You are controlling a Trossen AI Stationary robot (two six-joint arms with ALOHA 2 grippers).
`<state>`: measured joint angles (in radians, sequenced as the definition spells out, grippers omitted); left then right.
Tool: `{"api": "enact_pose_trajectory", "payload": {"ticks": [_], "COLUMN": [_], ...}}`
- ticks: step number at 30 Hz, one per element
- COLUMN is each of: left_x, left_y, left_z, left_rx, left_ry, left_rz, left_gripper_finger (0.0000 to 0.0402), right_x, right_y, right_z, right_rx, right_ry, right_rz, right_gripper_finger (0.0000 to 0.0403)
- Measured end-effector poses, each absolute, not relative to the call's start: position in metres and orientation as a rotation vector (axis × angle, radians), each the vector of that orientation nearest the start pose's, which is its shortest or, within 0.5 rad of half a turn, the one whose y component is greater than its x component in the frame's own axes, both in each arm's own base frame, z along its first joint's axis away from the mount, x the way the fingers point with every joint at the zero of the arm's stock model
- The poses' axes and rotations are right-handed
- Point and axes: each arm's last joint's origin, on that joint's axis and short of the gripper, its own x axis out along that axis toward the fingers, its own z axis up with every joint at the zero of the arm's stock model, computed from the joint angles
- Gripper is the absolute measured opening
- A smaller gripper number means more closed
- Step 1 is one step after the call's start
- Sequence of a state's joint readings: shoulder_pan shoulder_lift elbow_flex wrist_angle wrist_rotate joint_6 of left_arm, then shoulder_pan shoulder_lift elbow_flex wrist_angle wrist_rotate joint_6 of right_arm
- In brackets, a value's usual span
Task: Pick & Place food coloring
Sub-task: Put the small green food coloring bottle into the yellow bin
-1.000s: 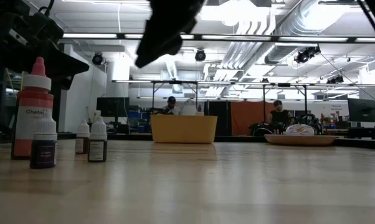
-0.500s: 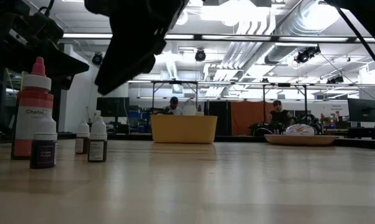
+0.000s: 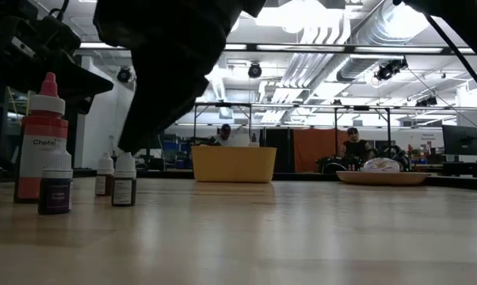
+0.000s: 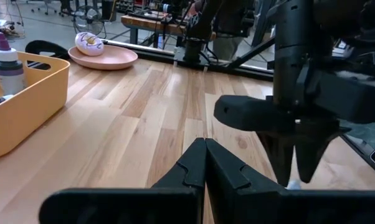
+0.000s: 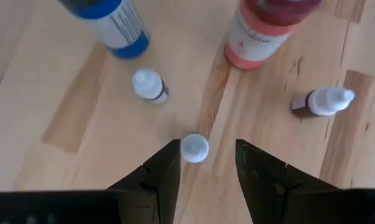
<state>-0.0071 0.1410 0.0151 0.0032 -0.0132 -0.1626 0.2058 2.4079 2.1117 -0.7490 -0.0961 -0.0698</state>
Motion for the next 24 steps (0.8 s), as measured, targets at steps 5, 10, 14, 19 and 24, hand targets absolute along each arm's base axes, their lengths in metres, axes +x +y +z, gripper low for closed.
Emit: {"api": "enact_pose_trajectory", "payload": {"ticks": [5,10,14,19,24], "left_x": [0.1052,0.1052,0.1052,0.1052,0.1052], "left_y": [-0.0004,-0.0003,-0.0004,-0.0004,-0.0004], "left_z": [0.1576,0.1577,0.1576,0.1576,0.1576], "left_rx": [-0.161,-0.161,-0.161,-0.161,-0.161], "left_ry": [0.122,0.122,0.122,0.122,0.122], "left_rz": [0.015,0.016,0.015,0.015,0.015], "left_gripper_finger": [0.0001,0.0001,0.0001,0.0001,0.0001], "right_x": [0.5055,0.5056,0.5053,0.5048,0.5049], "right_y": [0.1089,0.1086,0.1102,0.1103,0.1101], "right_z": [0.1775,0.1754,0.1753,0.175,0.1749], "right_rx": [-0.105,-0.098,-0.106,-0.111,-0.116], "right_ry": [1.051,1.059,1.059,1.064,1.064], "right_rz": [0.318,0.306,0.302,0.293,0.288], "right_gripper_finger": [0.0142,0.0142,0.0142,0.0142,0.0143]}}
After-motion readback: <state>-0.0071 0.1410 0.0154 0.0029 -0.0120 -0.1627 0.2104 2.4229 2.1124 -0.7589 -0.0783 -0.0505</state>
